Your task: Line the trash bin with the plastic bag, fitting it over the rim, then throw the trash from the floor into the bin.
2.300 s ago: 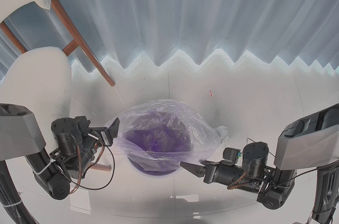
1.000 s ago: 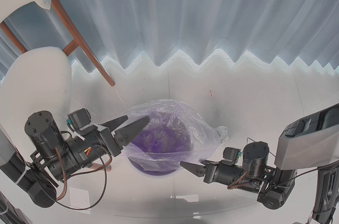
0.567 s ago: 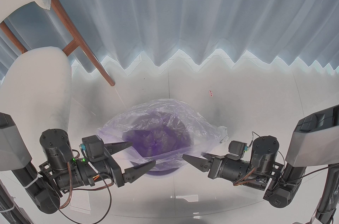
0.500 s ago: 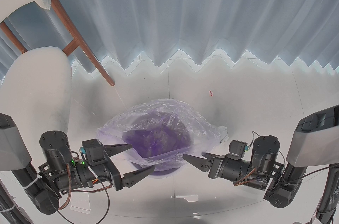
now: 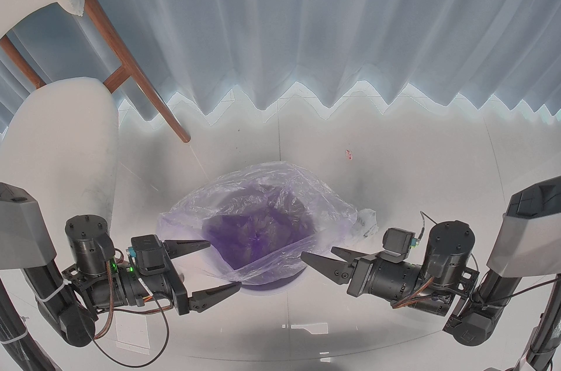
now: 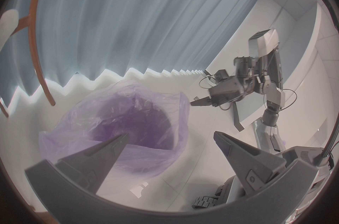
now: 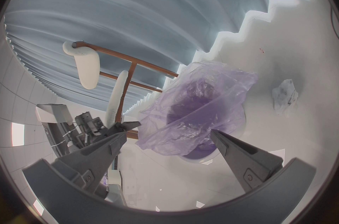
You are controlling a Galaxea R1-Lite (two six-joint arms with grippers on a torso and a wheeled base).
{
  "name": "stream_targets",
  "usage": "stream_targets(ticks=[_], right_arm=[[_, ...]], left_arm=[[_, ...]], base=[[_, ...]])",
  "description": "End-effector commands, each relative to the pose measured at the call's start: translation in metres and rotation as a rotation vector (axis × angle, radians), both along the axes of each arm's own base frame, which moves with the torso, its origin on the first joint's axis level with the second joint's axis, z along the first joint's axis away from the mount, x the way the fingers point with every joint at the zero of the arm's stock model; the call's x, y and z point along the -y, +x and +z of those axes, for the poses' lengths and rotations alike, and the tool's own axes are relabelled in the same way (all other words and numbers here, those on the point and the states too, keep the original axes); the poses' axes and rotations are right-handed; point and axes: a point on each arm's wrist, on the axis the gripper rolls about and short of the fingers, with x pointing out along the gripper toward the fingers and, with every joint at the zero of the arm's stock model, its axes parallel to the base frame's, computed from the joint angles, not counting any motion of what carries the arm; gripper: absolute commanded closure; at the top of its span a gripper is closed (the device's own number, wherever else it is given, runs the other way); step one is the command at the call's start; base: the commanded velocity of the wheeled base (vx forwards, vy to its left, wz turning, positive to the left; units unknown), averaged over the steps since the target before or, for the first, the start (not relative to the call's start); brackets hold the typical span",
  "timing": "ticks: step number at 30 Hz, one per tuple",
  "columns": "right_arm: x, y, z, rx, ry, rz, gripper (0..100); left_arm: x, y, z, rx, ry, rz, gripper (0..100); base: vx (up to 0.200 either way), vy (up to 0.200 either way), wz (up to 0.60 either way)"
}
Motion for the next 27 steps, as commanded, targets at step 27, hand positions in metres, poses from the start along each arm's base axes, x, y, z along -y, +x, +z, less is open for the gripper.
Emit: stream_targets(ticks=[27], right_arm=[[-0.01,-0.023,0.025,0.067,0.047,0.072,0]], left_arm=[[0.004,0.033,-0.027,-0.133,-0.043,0.058,0]], base=[[0.0,0.0,0.0]])
